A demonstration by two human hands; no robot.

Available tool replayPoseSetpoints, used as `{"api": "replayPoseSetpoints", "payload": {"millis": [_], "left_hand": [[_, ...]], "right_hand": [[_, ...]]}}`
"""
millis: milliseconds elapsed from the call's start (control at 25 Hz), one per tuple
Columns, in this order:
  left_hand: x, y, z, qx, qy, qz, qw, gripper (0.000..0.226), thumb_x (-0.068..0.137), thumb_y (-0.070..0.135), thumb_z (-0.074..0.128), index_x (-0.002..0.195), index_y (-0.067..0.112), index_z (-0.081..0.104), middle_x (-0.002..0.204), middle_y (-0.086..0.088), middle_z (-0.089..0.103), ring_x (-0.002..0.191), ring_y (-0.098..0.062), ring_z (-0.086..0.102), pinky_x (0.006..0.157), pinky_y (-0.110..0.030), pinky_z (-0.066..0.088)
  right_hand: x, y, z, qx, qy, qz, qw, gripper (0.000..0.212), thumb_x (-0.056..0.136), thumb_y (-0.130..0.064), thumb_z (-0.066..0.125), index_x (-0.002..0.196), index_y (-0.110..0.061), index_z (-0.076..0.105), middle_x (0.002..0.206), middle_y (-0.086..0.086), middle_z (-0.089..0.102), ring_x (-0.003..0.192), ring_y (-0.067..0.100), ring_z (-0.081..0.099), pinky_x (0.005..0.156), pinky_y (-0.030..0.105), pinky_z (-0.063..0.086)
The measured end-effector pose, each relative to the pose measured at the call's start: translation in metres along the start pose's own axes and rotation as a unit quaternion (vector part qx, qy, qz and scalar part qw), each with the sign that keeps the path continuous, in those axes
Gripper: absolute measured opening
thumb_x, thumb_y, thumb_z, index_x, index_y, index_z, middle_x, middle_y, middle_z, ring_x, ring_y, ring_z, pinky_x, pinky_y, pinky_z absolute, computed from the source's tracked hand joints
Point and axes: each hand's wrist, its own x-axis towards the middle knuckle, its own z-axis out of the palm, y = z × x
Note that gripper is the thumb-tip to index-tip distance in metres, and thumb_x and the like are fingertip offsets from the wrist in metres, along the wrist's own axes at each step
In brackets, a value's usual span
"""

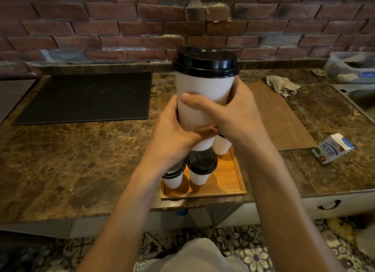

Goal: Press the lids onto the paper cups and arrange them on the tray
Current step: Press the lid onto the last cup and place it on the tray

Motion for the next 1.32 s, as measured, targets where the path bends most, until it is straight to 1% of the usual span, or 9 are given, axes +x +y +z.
{"api": "replayPoseSetpoints", "payload": {"millis": [80, 240, 440, 560, 720, 920, 1080, 1240, 1320], "left_hand": [[0.0, 0.0, -0.001, 0.001, -0.008, -0.002, 1.0, 0.068, 0.062, 0.02, 0.087, 0.114, 0.04, 0.047, 0.098, 0.031, 0.064, 0.095, 0.018, 0.058, 0.067, -0.001, 0.047], [0.0, 0.002, -0.004, -0.007, -0.032, 0.0, 0.999, 0.07, 0.067, 0.015, 0.084, 0.125, 0.027, 0.047, 0.108, 0.018, 0.061, 0.099, 0.015, 0.058, 0.069, -0.002, 0.048], [0.001, 0.007, -0.007, -0.012, -0.063, -0.017, 0.998, 0.065, 0.063, 0.022, 0.085, 0.115, 0.036, 0.05, 0.101, 0.022, 0.065, 0.096, 0.013, 0.06, 0.068, -0.003, 0.048], [0.0, 0.01, -0.008, -0.017, -0.092, -0.028, 0.995, 0.069, 0.059, 0.032, 0.082, 0.121, 0.029, 0.053, 0.104, 0.012, 0.068, 0.097, 0.001, 0.064, 0.07, -0.009, 0.051], [-0.001, 0.013, -0.009, -0.019, -0.115, -0.027, 0.993, 0.063, 0.062, 0.028, 0.08, 0.119, 0.031, 0.052, 0.105, 0.016, 0.066, 0.097, 0.002, 0.063, 0.069, -0.008, 0.05], [-0.001, 0.01, -0.008, -0.01, -0.088, -0.029, 0.996, 0.063, 0.066, 0.021, 0.084, 0.12, 0.028, 0.053, 0.103, 0.012, 0.068, 0.097, 0.0, 0.064, 0.068, -0.008, 0.05], [0.001, 0.008, -0.004, -0.012, -0.052, -0.028, 0.998, 0.066, 0.064, 0.018, 0.085, 0.121, 0.027, 0.053, 0.104, 0.011, 0.067, 0.096, 0.001, 0.064, 0.07, -0.009, 0.05], [0.002, 0.007, -0.001, -0.015, -0.028, -0.031, 0.999, 0.072, 0.06, 0.026, 0.086, 0.122, 0.026, 0.05, 0.105, 0.012, 0.066, 0.097, 0.006, 0.063, 0.07, -0.006, 0.05], [0.003, 0.004, 0.0, -0.014, -0.018, -0.031, 0.999, 0.074, 0.062, 0.019, 0.086, 0.126, 0.021, 0.049, 0.106, 0.012, 0.065, 0.096, 0.007, 0.063, 0.069, -0.006, 0.05]], "right_hand": [[0.0, 0.0, -0.003, 0.01, -0.006, 0.001, 1.0, 0.069, 0.069, -0.028, 0.086, 0.129, -0.02, 0.053, 0.114, -0.006, 0.066, 0.101, 0.004, 0.065, 0.078, 0.022, 0.059], [0.001, 0.0, -0.009, 0.029, -0.032, -0.006, 0.999, 0.069, 0.07, -0.024, 0.085, 0.131, -0.017, 0.053, 0.118, -0.002, 0.067, 0.106, 0.009, 0.066, 0.084, 0.028, 0.06], [0.002, 0.0, -0.016, 0.037, -0.067, -0.006, 0.997, 0.068, 0.068, -0.025, 0.084, 0.129, -0.017, 0.055, 0.114, -0.003, 0.069, 0.103, 0.007, 0.067, 0.077, 0.021, 0.058], [0.004, 0.001, -0.02, 0.058, -0.096, 0.004, 0.994, 0.065, 0.067, -0.024, 0.08, 0.127, -0.014, 0.056, 0.113, 0.0, 0.069, 0.104, 0.013, 0.067, 0.076, 0.024, 0.056], [0.006, 0.006, -0.024, 0.088, -0.132, 0.017, 0.987, 0.061, 0.07, -0.019, 0.074, 0.127, -0.01, 0.055, 0.112, 0.006, 0.068, 0.107, 0.023, 0.066, 0.081, 0.031, 0.054], [0.007, 0.006, -0.022, 0.083, -0.141, 0.022, 0.986, 0.062, 0.071, -0.02, 0.074, 0.129, -0.011, 0.054, 0.113, 0.004, 0.068, 0.107, 0.022, 0.066, 0.079, 0.029, 0.053], [0.009, 0.003, -0.017, 0.042, -0.105, 0.016, 0.993, 0.065, 0.068, -0.031, 0.078, 0.128, -0.018, 0.055, 0.115, 0.0, 0.068, 0.106, 0.014, 0.066, 0.08, 0.029, 0.057], [0.009, 0.002, -0.013, 0.01, -0.082, 0.009, 0.997, 0.066, 0.067, -0.037, 0.078, 0.127, -0.023, 0.054, 0.115, -0.006, 0.067, 0.104, 0.007, 0.066, 0.08, 0.027, 0.058], [0.008, 0.001, -0.011, 0.0, -0.066, 0.008, 0.998, 0.068, 0.067, -0.037, 0.08, 0.128, -0.023, 0.053, 0.116, -0.007, 0.066, 0.104, 0.005, 0.065, 0.081, 0.026, 0.058]]}}
